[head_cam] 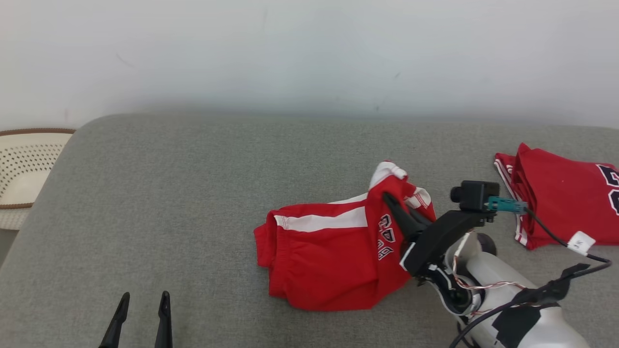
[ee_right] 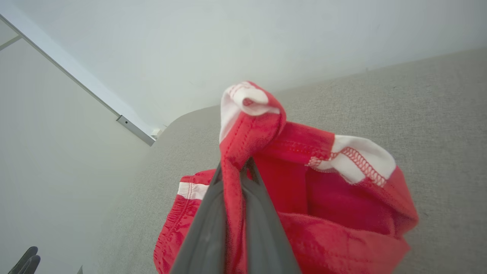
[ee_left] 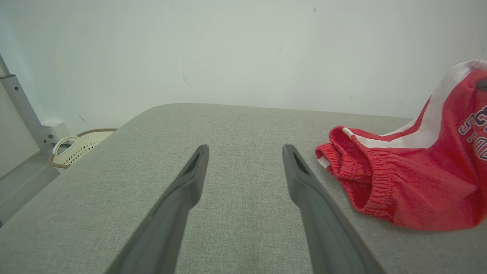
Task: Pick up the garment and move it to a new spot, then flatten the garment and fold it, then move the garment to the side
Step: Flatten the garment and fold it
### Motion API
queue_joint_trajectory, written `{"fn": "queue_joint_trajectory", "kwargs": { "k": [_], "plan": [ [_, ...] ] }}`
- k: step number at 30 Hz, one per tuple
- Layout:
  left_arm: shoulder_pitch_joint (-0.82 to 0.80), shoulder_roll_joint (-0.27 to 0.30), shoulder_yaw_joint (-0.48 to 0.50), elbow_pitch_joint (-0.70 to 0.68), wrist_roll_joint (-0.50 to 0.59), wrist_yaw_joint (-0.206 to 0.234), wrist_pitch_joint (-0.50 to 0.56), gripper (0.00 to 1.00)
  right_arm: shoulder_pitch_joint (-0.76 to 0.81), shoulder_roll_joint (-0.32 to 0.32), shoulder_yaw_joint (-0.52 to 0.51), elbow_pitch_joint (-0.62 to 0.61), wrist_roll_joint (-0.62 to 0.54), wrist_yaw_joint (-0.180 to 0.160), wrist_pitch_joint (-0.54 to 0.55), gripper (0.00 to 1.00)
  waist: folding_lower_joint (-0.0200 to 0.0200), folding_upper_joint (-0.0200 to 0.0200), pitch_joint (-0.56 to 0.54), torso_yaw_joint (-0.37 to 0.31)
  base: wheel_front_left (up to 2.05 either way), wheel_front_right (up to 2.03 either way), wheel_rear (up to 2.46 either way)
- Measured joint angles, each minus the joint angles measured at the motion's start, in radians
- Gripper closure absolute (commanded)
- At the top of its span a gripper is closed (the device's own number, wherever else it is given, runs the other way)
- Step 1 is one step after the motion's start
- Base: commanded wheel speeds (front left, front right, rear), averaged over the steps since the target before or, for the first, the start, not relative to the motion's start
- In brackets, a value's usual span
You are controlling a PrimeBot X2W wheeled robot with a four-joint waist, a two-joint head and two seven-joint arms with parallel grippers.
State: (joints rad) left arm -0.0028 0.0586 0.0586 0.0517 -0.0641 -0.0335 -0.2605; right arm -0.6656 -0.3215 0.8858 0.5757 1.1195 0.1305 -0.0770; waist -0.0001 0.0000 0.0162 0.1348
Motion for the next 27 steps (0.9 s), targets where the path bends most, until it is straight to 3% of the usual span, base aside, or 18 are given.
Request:
{"fn": "queue_joint_trajectory", "kwargs": {
  "k": [11,27],
  "plan": [
    [-0.006,-0.004,-0.025,0.012,-0.013,-0.001,0.0,0.0,-0.036,0.086,0.07,-0.002,0.036,0.0,0.007,1.0,0.0,0.0,0.003,0.052,0.0,0.0,0.0],
    [-0.059,-0.007,-0.102,0.043,-0.034,-0.001,0.0,0.0,-0.127,0.23,0.162,0.25,0.04,0.0,-0.03,1.0,0.0,0.0,0.047,0.133,0.0,0.0,0.0]
  ]
}}
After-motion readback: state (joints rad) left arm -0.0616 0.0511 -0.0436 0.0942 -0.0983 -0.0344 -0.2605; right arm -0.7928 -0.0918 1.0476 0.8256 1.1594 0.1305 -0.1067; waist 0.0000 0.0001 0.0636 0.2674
